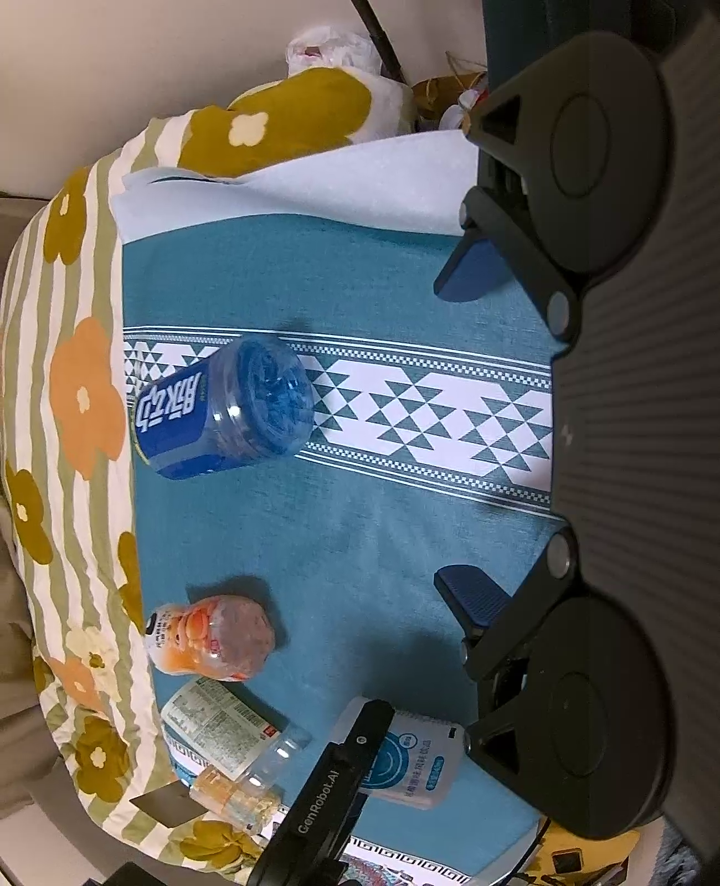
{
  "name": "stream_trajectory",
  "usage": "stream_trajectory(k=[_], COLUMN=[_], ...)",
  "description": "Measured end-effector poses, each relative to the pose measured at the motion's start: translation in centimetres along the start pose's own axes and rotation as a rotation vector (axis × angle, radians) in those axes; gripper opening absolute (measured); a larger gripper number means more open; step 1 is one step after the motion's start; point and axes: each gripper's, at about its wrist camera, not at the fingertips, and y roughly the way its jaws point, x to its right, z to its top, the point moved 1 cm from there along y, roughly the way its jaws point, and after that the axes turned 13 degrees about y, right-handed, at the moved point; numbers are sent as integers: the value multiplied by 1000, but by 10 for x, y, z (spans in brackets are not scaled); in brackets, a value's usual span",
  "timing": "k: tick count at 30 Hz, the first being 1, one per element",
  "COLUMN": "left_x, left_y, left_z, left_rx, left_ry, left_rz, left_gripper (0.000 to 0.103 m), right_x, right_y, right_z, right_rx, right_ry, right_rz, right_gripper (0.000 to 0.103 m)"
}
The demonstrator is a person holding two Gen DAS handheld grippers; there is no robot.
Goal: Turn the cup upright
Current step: 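Bring the left gripper to the upright clear cup and close on it, then lift the clear cup with the left gripper and lower it upright onto the cloth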
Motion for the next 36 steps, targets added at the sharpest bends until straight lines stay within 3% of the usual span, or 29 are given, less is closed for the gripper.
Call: stream_trajectory(k=[5, 11, 19, 25, 36], left_x=[8, 21, 5, 5, 7], left_y=[-25, -47, -17, -3, 4], left_z=[-10, -52, -76, -84, -113], left_rx=[116, 490, 815, 922, 914], left_ry=[24, 92, 15, 53, 101], left_rz=[6, 96, 113, 143, 135], left_gripper=[60, 61, 61, 62, 63], right_x=[-2, -8, -23, -35, -50], right_y=[-10, -10, 0, 7, 8], right_z=[2, -2, -17, -27, -41], right_rx=[29, 38, 48, 71, 79], right_ry=[3, 3, -55, -95, -121], right_rz=[8, 13, -33, -37, -61], right_gripper=[103, 103, 103, 103, 103])
